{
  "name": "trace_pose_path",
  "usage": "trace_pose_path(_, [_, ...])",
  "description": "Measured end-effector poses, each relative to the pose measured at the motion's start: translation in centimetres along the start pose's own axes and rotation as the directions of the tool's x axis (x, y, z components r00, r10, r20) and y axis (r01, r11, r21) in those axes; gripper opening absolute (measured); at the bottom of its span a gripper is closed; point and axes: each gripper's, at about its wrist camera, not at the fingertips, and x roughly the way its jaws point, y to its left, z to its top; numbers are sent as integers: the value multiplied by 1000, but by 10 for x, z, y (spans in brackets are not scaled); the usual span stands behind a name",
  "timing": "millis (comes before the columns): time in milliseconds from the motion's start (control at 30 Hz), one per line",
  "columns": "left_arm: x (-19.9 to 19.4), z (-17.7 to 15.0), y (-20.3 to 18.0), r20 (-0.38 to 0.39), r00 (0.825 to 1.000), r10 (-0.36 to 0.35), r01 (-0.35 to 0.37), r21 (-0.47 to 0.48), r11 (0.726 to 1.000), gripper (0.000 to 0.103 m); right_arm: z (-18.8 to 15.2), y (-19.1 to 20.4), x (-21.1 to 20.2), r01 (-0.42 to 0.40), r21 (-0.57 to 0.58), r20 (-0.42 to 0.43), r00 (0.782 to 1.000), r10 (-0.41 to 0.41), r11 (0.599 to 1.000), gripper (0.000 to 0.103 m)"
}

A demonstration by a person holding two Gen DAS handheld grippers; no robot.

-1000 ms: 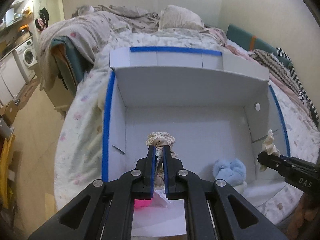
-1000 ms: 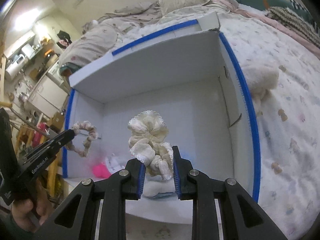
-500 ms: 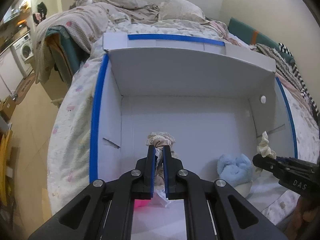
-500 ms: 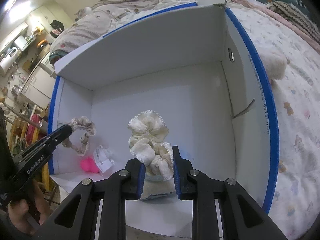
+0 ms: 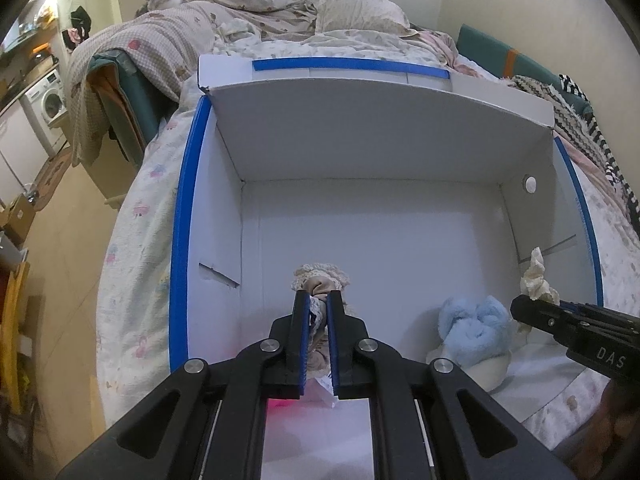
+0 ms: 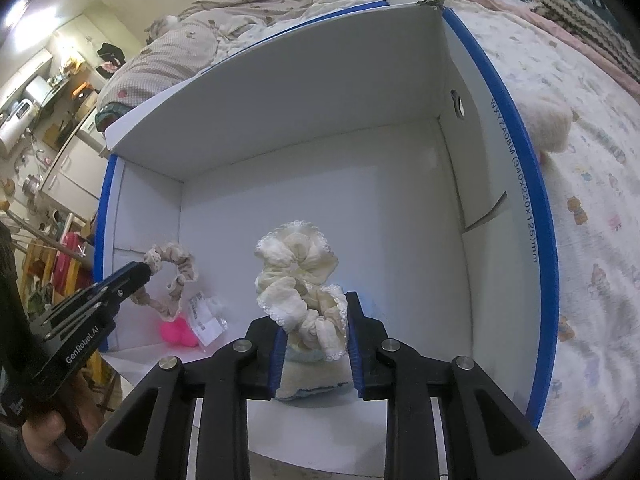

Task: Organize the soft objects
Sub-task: 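Carry both scrunchies over the box and open both tools, then withdraw both tools from the box toward the remaining small items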

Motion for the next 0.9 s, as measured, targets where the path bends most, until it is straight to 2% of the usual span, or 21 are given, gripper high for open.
trace_pose_path(67, [0, 0, -1, -2, 1000, 2, -2, 3, 1000, 12, 0, -1, 0, -2, 1, 0, 1000, 2, 1000, 36])
trace_pose_path(100, [-1, 0, -2, -1, 1000, 5, -5, 3, 1000, 17, 0, -1, 0, -5, 2, 0, 1000, 5, 1000, 47])
trace_pose_path(133, [-1, -1, -2, -1, 1000, 13, -13, 4, 1000, 20, 0, -1, -1, -10, 4, 0, 1000, 10, 1000, 65])
trace_pose_path(167, [-1, -1, -2, -1, 1000, 19, -19, 2, 1000, 29, 0, -1, -1, -13, 7, 2, 1000, 13, 1000, 71])
trace_pose_path(200, [-2, -1, -2, 1, 1000, 18, -18, -3, 1000, 41, 0, -2, -2, -13, 11, 5, 1000, 13, 1000, 73])
trace_pose_path(233, [-4, -1, -2, 7, 1000, 14, -14, -10, 1000, 49, 0, -3, -3, -15, 19, 10, 1000, 14, 1000, 74])
trace_pose_path(267, [-6, -1, -1, 15, 1000, 13, -13, -16, 1000, 62, 0, -4, -4, -22, 31, 19, 1000, 21, 999, 76])
trace_pose_path(300, [-8, 0, 0, 30, 999, 17, -17, -23, 1000, 68, 1, -4, -6, -33, 38, 28, 999, 32, 999, 82])
trace_pose_path(333, [-11, 0, 0, 46, 999, 29, -28, -28, 999, 69, 2, -5, -8, -42, 41, 35, 999, 40, 998, 86])
trace_pose_path(700, [-10, 3, -1, 28, 996, 80, -80, -23, 997, 69, 1, 0, -4, -13, 20, 26, 1000, 13, 1000, 89])
trace_pose_path(900, [-18, -1, 1, 35, 998, 49, -48, -35, 998, 69, 0, -3, -8, -16, 37, 39, 999, 15, 999, 89])
